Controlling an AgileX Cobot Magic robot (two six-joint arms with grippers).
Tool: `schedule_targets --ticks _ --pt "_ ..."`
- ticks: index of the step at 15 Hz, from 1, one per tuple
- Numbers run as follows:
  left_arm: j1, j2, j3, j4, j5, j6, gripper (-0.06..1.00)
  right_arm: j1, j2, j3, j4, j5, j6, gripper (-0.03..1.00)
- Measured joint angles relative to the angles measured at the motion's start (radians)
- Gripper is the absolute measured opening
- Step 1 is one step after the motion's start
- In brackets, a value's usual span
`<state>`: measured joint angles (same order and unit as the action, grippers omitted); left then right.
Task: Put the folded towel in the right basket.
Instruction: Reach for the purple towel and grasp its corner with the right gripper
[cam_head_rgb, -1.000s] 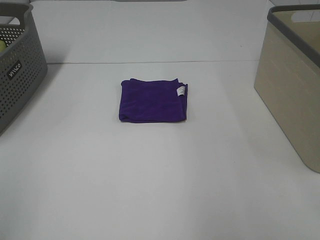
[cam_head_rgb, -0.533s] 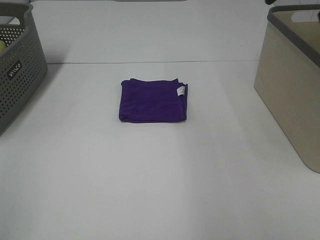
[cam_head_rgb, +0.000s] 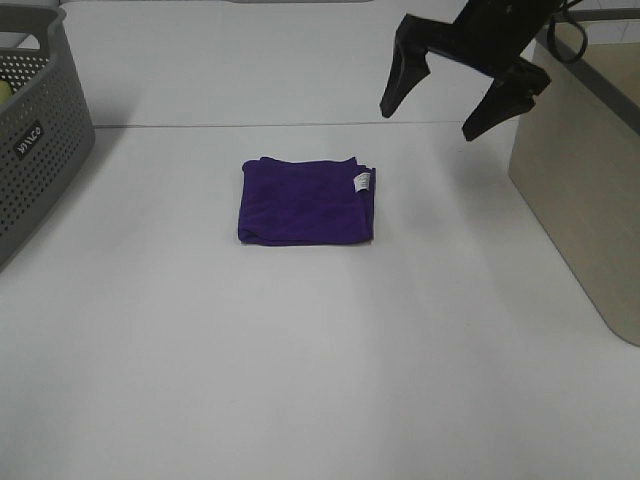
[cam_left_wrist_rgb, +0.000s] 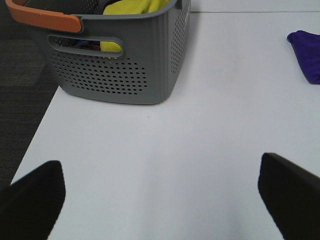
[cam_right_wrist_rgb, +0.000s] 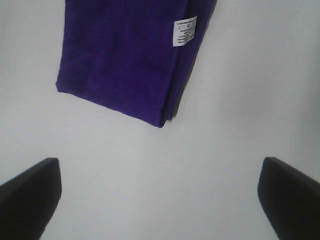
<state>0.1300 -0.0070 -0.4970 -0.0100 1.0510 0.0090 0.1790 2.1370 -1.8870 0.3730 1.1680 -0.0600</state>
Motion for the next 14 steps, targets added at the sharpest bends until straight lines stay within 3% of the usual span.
schedule_targets --ticks 6,11,14 --pt "0.0 0.0 0.0 0.0 0.0 0.0 0.99 0.0 0.235 -0.045 0.097 -0.116 -0.018 0.96" --pt "0.0 0.0 0.0 0.0 0.0 0.0 0.99 0.0 0.299 -0.047 0.163 -0.252 -0.054 0.96" --pt "0.0 0.0 0.0 0.0 0.0 0.0 0.99 0.017 0.323 -0.05 0.173 -0.282 -0.064 0.95"
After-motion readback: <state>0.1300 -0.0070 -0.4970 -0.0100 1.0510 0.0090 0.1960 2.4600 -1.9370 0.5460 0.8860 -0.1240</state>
